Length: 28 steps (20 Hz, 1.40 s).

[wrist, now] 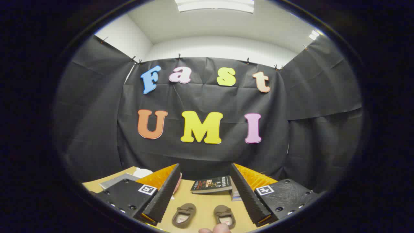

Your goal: Open the storage box then place both shoes into the box .Put the left shoe in first, then the right shoe, with the right side of both shoes facing outward in a uniform manner.

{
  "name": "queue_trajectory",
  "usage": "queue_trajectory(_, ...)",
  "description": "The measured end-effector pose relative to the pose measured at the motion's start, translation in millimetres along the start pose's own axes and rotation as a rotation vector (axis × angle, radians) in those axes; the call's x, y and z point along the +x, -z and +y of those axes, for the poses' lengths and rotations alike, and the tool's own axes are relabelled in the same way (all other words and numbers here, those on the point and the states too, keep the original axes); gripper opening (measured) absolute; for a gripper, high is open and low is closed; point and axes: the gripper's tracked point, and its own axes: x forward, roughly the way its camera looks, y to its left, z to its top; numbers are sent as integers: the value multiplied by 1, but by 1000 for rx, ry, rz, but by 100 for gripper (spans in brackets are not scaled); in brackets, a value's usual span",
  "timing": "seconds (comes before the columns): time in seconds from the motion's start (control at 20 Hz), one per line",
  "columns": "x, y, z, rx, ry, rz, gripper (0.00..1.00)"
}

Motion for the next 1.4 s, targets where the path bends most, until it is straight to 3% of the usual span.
queue_trajectory(0.85,16,-5,1,14,-48,14,95)
queue_trajectory(1.4,20,0,-16,31,-28,34,95)
